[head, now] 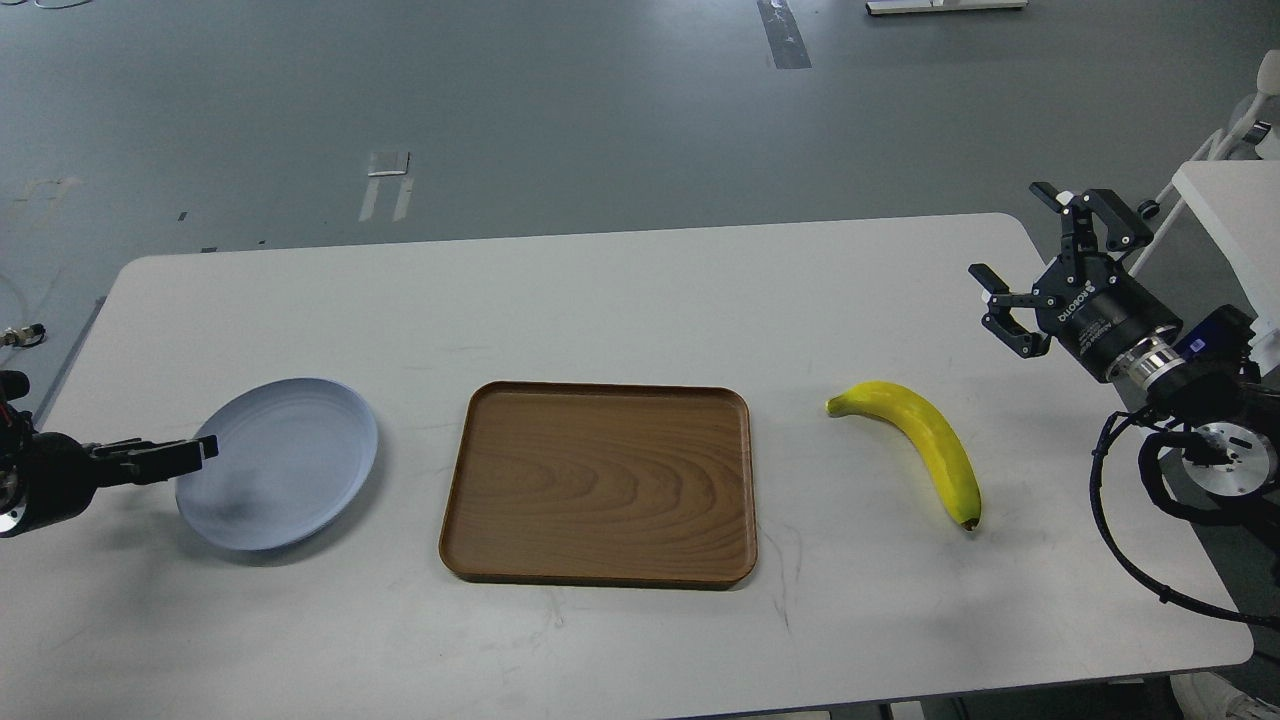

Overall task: Place banana on plate with both arms
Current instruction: 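Slide the blue plate with the left gripper onto the brown wooden tray, then release the plate and raise the left gripper back away from the tray, then reach the right gripper to the yellow banana and grasp its middle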

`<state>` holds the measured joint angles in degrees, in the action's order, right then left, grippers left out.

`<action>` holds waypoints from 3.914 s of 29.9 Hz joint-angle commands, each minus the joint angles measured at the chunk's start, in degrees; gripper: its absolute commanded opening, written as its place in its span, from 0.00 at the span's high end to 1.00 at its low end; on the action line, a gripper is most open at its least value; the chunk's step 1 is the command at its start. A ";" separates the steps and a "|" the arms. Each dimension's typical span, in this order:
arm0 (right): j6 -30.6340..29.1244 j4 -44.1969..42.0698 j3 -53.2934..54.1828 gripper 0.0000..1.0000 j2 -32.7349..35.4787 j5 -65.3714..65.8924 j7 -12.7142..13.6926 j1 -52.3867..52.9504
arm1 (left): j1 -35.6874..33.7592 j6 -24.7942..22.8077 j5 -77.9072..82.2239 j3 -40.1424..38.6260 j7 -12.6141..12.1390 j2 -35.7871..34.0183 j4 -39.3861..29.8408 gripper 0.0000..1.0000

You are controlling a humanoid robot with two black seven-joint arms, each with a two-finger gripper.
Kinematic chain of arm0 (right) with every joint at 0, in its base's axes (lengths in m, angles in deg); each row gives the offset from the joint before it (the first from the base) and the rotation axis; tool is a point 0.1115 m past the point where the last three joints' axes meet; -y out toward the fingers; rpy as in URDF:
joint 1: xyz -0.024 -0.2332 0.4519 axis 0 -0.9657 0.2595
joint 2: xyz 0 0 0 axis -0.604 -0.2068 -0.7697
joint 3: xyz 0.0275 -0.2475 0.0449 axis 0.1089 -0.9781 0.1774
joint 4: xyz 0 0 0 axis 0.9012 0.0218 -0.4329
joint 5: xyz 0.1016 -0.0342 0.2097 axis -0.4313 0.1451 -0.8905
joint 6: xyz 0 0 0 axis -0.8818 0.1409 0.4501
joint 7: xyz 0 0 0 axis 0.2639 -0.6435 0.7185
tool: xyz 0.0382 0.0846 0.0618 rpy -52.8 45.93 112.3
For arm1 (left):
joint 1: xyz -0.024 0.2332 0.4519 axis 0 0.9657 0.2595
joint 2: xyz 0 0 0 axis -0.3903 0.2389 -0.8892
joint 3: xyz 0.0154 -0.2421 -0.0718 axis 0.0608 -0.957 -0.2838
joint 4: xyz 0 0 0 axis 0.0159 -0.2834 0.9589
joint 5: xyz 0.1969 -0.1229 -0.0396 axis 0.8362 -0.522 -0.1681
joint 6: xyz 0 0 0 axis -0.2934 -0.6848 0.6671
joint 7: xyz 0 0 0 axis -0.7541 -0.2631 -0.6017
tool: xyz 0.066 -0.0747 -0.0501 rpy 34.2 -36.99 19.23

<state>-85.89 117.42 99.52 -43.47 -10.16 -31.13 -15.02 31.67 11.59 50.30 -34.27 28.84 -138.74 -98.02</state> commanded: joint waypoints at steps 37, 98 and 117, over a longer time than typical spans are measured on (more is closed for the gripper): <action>0.00 0.18 0.09 0.00 1.22 0.00 0.00 -0.21 | -1.89 -1.43 -3.00 -0.14 -0.01 1.72 1.42 1.00; 0.00 -0.17 -0.44 0.00 7.99 0.88 0.00 -2.58 | -24.07 -7.23 -71.57 4.34 -0.01 28.90 1.86 0.02; 0.00 2.29 -7.28 0.00 12.30 59.01 0.00 12.69 | -9.73 -16.51 -82.80 -11.92 -0.01 23.43 4.15 0.02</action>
<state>-85.91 119.18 95.57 -31.21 36.79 -31.13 -6.34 21.97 -4.90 -32.51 -46.05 28.84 -115.63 -93.88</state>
